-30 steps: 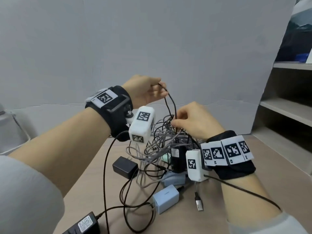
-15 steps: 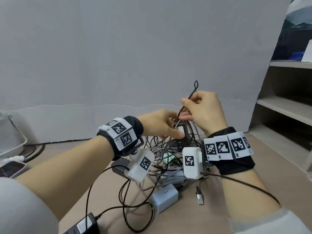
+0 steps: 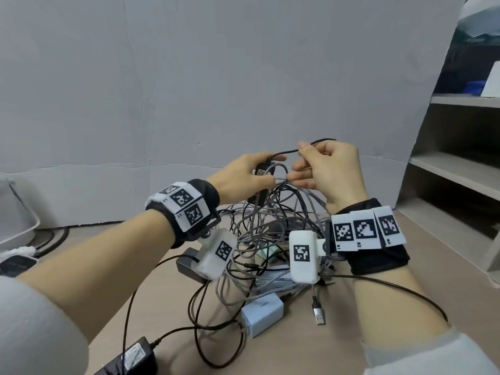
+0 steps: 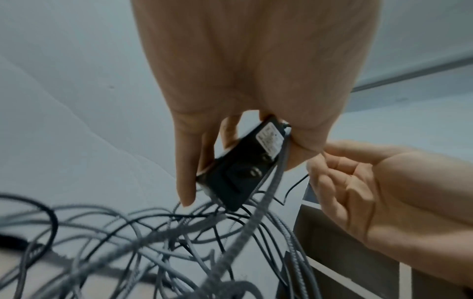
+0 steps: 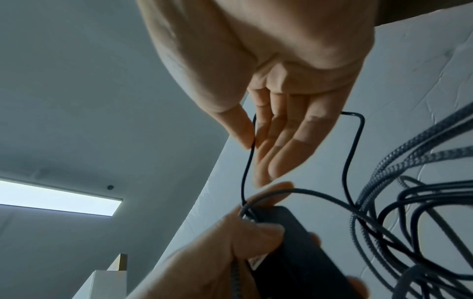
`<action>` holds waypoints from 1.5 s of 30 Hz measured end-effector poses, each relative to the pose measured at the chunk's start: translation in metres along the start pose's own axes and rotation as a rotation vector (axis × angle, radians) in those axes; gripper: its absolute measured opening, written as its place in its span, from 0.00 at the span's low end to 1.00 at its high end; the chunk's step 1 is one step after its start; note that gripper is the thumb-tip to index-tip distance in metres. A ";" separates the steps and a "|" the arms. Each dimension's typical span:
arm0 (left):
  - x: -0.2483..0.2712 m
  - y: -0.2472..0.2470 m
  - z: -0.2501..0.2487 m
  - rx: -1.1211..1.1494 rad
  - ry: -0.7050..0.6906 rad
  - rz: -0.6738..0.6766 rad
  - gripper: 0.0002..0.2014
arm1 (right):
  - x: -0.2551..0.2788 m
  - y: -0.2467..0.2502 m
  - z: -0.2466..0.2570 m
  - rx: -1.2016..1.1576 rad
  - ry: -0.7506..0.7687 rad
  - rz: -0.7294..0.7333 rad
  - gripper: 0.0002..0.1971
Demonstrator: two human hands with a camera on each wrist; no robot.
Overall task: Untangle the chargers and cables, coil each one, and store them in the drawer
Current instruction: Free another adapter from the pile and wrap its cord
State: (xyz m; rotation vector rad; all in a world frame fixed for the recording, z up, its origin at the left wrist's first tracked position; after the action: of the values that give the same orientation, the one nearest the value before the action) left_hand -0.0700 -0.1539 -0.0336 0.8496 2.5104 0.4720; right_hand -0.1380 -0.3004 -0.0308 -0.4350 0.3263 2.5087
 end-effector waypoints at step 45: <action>0.007 0.011 -0.024 0.553 0.247 0.005 0.10 | -0.009 -0.006 -0.003 -0.157 0.044 0.184 0.20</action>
State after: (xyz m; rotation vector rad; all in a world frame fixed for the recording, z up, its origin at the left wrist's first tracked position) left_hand -0.0821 -0.1458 -0.0102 1.0427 2.9213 -0.1440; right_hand -0.1272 -0.3012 -0.0311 -0.5457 0.1940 2.7194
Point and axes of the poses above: each hand's wrist, its own x-axis away from the middle knuckle, its own y-axis out of the back of the hand, z = x × y, the point moved 5 cm from there along -x, towards the middle knuckle, and after that the axes turned 14 degrees about x, right-handed, at the moved point
